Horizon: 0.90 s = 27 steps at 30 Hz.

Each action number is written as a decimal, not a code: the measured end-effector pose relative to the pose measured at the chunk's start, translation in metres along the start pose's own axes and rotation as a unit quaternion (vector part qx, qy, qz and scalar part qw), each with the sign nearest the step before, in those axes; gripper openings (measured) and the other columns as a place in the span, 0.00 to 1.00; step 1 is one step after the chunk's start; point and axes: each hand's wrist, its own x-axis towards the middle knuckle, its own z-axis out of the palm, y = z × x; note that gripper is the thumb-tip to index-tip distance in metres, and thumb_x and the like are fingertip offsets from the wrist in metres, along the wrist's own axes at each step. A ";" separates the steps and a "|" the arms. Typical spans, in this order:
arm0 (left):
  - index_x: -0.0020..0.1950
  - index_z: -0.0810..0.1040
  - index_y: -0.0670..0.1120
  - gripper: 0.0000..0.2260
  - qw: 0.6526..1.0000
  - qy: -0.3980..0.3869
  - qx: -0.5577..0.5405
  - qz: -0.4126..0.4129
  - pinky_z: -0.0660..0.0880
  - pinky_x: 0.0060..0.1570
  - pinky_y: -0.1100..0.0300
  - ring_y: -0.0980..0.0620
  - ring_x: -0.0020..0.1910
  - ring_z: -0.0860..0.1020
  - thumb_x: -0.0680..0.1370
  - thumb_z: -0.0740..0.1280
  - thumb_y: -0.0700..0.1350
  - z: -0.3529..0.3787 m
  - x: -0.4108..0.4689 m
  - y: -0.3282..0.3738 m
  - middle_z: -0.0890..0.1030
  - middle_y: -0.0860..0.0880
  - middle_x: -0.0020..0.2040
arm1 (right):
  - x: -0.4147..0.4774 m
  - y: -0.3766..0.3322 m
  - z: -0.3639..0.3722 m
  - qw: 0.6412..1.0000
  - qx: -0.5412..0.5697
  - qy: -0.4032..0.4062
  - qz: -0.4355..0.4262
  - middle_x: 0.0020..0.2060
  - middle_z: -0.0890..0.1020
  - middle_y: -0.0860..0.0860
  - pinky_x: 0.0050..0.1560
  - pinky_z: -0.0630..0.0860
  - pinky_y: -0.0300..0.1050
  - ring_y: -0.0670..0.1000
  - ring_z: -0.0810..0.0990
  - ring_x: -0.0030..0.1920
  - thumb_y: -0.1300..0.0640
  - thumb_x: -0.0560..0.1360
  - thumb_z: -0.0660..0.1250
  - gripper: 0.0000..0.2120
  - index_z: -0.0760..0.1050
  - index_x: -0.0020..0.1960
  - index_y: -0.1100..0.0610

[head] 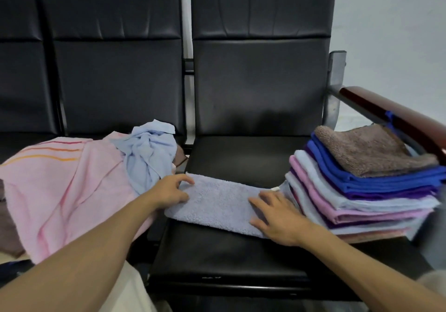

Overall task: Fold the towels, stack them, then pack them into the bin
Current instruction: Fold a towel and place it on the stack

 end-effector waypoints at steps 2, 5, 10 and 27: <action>0.58 0.78 0.49 0.13 1.000 -0.024 0.011 0.004 0.65 0.31 0.70 0.57 0.32 0.67 0.75 0.70 0.39 -0.002 -0.004 -0.002 0.67 0.52 0.35 | -0.002 -0.002 0.006 0.998 0.009 -0.062 0.022 0.78 0.46 0.51 0.76 0.41 0.53 0.55 0.41 0.77 0.34 0.77 0.43 0.32 0.44 0.78 0.45; 0.59 0.76 0.50 0.13 0.999 -0.046 -0.022 -0.009 0.65 0.32 0.70 0.57 0.34 0.68 0.76 0.69 0.40 -0.006 -0.011 -0.007 0.69 0.51 0.38 | 0.000 -0.001 0.004 0.996 0.025 -0.084 0.032 0.77 0.39 0.48 0.75 0.35 0.54 0.54 0.33 0.76 0.35 0.79 0.47 0.31 0.40 0.77 0.41; 0.57 0.78 0.47 0.14 0.987 -0.075 -0.126 -0.058 0.66 0.25 0.68 0.53 0.30 0.66 0.76 0.66 0.33 -0.013 -0.023 -0.010 0.68 0.49 0.35 | 0.002 -0.001 -0.004 0.996 0.018 -0.084 0.031 0.78 0.44 0.46 0.75 0.38 0.55 0.53 0.38 0.77 0.32 0.76 0.51 0.32 0.43 0.75 0.36; 0.64 0.77 0.43 0.21 0.944 0.075 -0.322 -0.018 0.68 0.19 0.63 0.51 0.24 0.68 0.75 0.56 0.31 -0.051 -0.056 0.036 0.74 0.50 0.27 | 0.003 -0.018 -0.031 0.963 0.203 0.143 0.109 0.52 0.78 0.49 0.50 0.70 0.37 0.46 0.76 0.50 0.53 0.74 0.67 0.13 0.74 0.58 0.53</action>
